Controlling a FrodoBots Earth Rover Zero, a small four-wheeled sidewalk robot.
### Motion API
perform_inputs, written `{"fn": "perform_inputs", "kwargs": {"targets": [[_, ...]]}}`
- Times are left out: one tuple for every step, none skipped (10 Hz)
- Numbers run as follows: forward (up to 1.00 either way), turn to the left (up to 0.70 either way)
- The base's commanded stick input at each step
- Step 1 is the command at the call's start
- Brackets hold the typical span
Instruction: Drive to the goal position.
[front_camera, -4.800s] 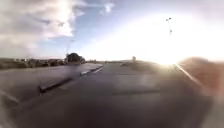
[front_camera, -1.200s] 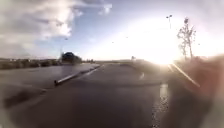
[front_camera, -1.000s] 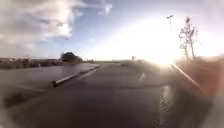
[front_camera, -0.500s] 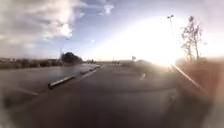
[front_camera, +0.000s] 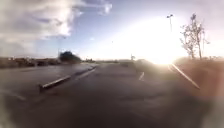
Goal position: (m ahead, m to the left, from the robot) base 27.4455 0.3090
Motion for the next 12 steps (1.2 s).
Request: {"fn": "perform_inputs", "kwargs": {"targets": [[0.70,-0.14],[0.70,-0.14],[0.70,-0.14],[0.70,-0.14],[0.70,-0.06],[0.70,-0.03],[0.70,-0.01],[0.70,0.00],[0.70,0.00],[0.70,0.00],[0.70,-0.09],[0.70,-0.14]]}}
